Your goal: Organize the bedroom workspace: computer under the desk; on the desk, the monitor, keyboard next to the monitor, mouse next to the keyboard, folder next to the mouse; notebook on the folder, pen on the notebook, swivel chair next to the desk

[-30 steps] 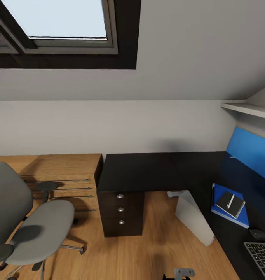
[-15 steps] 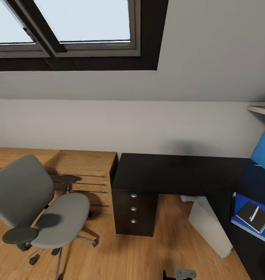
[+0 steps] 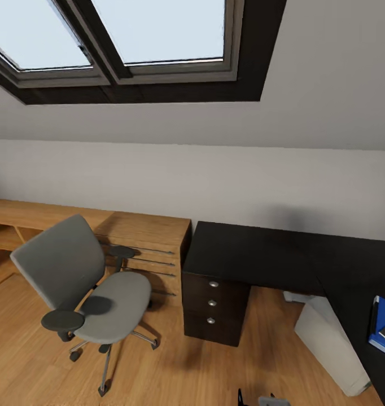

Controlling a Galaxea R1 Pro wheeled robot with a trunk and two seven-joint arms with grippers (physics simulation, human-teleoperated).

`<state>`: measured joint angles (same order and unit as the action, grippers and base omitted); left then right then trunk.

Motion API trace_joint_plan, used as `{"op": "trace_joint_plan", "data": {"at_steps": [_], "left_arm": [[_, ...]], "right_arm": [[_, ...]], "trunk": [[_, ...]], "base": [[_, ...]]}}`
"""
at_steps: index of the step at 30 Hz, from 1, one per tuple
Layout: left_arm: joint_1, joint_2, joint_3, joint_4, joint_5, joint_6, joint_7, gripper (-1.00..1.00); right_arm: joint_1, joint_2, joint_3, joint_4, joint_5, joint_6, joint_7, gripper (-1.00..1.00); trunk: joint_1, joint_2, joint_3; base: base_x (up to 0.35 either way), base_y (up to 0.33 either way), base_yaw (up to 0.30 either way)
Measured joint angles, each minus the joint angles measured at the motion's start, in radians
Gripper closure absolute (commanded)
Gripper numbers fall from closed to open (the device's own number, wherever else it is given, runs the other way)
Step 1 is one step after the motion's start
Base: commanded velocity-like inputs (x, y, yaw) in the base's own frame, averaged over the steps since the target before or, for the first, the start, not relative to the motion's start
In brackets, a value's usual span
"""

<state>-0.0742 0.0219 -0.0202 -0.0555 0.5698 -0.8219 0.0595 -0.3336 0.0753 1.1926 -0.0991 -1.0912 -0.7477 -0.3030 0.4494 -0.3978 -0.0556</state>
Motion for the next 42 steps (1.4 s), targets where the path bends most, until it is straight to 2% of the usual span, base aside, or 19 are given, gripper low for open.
{"op": "trace_joint_plan", "data": {"at_steps": [12, 25, 33, 34, 42], "left_arm": [[0.000, 0.005, 0.000, 0.003, 0.001, 0.003, 0.000, -1.00], [0.000, 0.001, -0.002, 0.003, 0.000, 0.010, 0.000, -1.00], [0.000, 0.001, -0.002, 0.003, 0.000, 0.012, 0.000, -1.00], [0.000, 0.000, -0.002, 0.003, 0.000, 0.014, 0.000, -1.00], [0.000, -0.005, -0.002, 0.003, -0.001, 0.017, -0.001, -1.00]], "right_arm": [[0.015, 0.000, 0.001, -0.001, 0.016, -0.041, -0.004, -1.00], [0.021, 0.000, 0.002, -0.001, 0.043, -0.047, -0.004, -1.00], [0.021, 0.026, 0.002, 0.021, 0.047, -0.046, -0.004, -1.00], [0.021, 0.031, 0.003, 0.030, 0.060, -0.046, -0.004, -1.00], [0.021, 0.034, 0.001, 0.042, 0.079, -0.046, -0.004, -1.00]], "trunk": [[0.000, 0.000, -0.004], [0.000, 0.000, -0.009], [0.000, 0.000, -0.012], [0.000, 0.000, -0.012], [0.000, 0.000, -0.015]], "base": [[0.000, 0.000, 0.271], [0.000, 0.000, 0.271], [0.000, 0.000, 0.271], [0.000, 0.000, 0.271], [0.000, 0.000, 0.271]]}}
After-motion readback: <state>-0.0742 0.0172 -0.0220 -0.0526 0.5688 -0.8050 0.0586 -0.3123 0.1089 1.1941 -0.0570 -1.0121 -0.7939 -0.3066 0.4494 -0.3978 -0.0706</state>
